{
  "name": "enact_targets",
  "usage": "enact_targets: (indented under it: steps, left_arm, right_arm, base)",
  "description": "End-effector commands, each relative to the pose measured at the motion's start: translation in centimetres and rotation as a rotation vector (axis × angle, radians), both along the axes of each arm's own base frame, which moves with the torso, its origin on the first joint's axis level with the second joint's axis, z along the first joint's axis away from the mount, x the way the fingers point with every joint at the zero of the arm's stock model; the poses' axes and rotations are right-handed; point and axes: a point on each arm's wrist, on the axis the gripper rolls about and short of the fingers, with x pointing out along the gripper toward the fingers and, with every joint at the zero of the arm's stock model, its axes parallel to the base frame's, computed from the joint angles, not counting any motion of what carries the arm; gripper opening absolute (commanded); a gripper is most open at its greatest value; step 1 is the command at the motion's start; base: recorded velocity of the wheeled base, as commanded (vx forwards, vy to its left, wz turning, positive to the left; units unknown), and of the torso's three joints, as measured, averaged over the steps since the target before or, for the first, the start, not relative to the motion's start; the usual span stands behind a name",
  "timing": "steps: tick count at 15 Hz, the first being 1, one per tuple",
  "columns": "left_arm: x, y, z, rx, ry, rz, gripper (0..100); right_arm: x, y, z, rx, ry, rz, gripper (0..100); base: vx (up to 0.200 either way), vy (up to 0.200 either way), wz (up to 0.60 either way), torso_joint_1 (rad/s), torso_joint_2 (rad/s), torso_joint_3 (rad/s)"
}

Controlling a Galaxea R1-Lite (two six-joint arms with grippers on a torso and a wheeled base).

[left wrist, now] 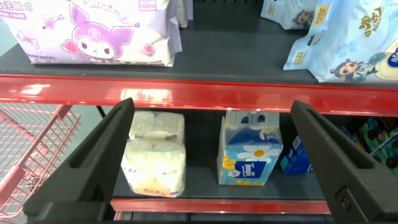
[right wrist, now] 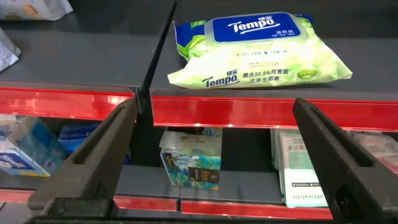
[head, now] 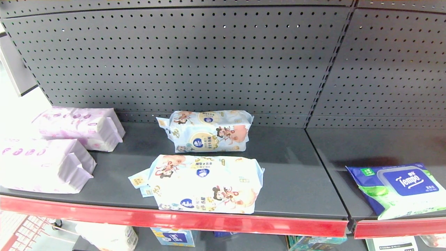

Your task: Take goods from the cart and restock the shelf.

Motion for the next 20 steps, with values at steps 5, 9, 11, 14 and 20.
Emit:
enact_targets:
  steps: [5,9,11,14,20]
  left_arm:
    - [0.00,0.00,0.00,0.000,-0.001,-0.001,100]
    - [0.00,0.00,0.00,0.000,-0.001,0.000,100]
    - [0.00,0.00,0.00,0.000,-0.001,0.000,100]
    - [0.00,0.00,0.00,0.000,-0.001,0.000,100]
    - [0.00,0.00,0.00,0.000,-0.001,0.000,100]
  right_arm:
    - [0.00,0.00,0.01,0.002,-0.001,0.001,100]
    - [0.00,0.00,-0.01,0.002,0.000,0.001,100]
    - [0.00,0.00,0.01,0.002,-0.001,0.001,100]
    - [0.00,0.00,0.01,0.002,-0.001,0.001,100]
    - [0.00,0.00,0.01,0.002,-0.001,0.001,100]
  base:
    - [0.000,0.000,0.00,0.000,0.00,0.000]
    - [0.000,0.000,0.00,0.000,0.00,0.000]
    - [0.000,0.000,0.00,0.000,0.00,0.000]
    - [0.000,0.000,0.00,0.000,0.00,0.000]
    - [0.000,0.000,0.00,0.000,0.00,0.000]
